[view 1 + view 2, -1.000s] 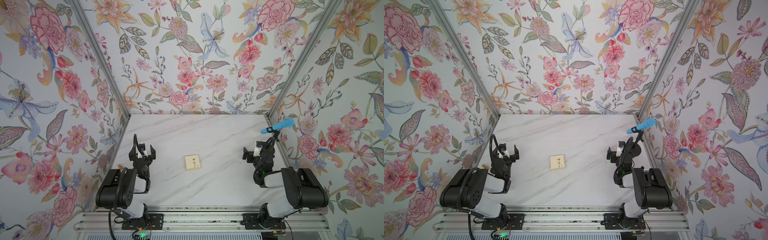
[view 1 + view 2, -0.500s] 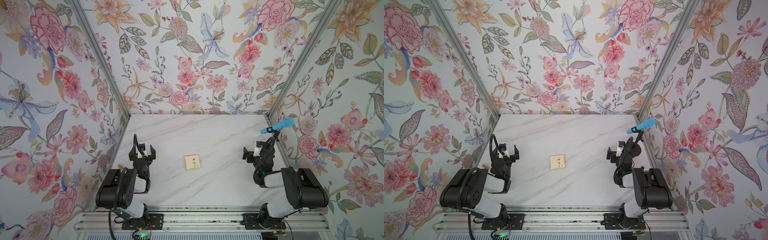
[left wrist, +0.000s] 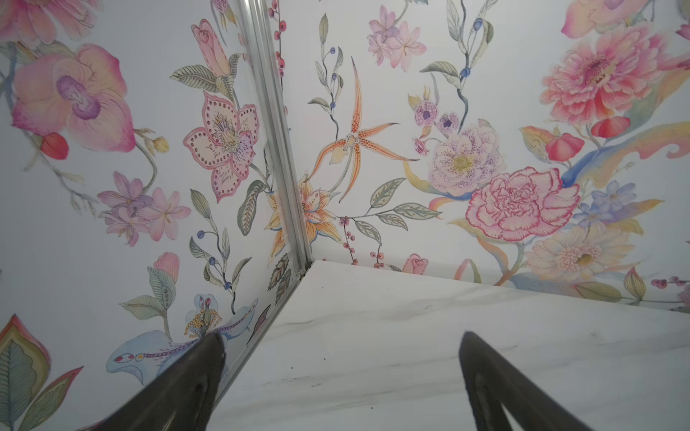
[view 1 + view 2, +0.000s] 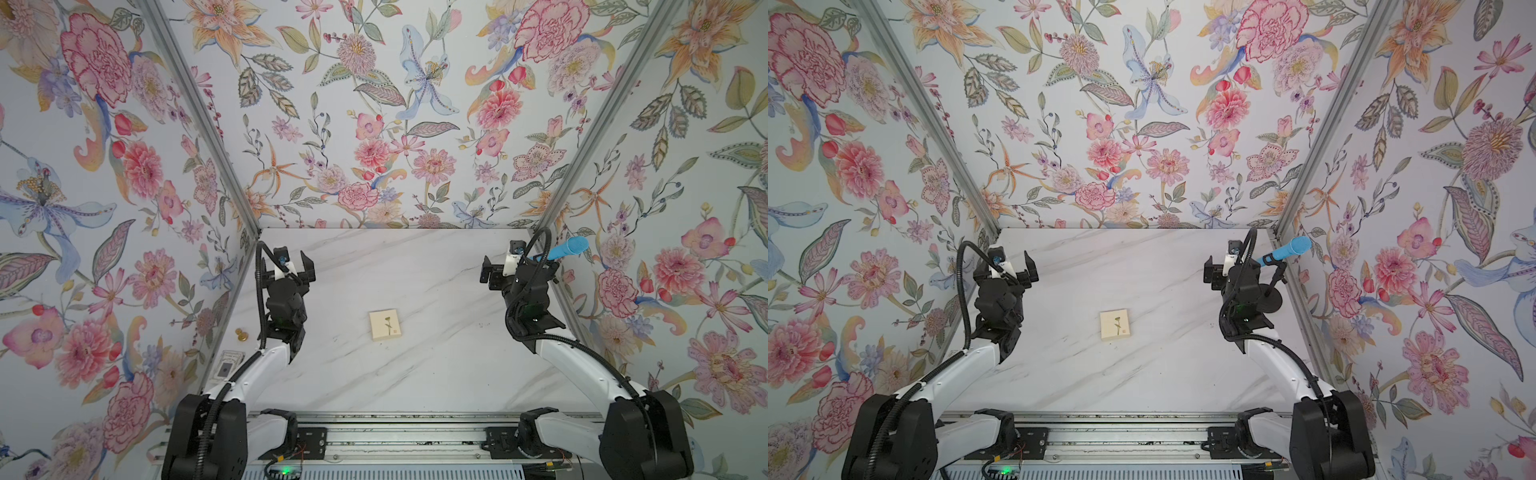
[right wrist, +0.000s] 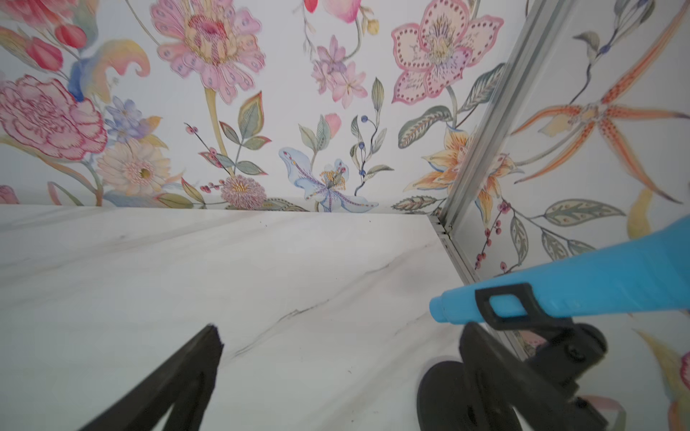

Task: Take the necklace out of the lift-off lid jewelry box
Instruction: Pick up the jewelry box from the center of the board.

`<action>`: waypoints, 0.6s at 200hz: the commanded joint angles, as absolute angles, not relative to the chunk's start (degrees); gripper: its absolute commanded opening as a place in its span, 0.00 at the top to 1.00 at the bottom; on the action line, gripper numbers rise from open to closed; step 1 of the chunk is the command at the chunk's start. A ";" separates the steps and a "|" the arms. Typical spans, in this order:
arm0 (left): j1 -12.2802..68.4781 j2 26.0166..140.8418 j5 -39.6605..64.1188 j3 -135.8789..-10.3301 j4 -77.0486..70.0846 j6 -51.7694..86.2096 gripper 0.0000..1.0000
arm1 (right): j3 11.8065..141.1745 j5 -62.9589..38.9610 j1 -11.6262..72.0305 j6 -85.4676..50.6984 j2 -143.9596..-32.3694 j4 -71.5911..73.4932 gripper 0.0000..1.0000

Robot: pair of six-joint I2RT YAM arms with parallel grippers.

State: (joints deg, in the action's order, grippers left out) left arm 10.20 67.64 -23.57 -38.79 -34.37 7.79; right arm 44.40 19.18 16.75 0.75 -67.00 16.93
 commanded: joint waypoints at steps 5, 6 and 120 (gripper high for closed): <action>12.18 66.18 -25.66 -45.44 -8.73 17.98 0.00 | 52.40 23.30 22.93 -6.75 -65.47 -8.60 0.00; 12.20 66.14 -25.18 -45.48 -8.54 18.13 0.00 | 52.70 23.30 23.20 -7.07 -65.52 -9.05 0.00; 17.10 53.67 -9.67 -36.11 3.99 31.65 0.00 | 82.18 19.01 52.08 -26.95 -99.61 -36.06 0.00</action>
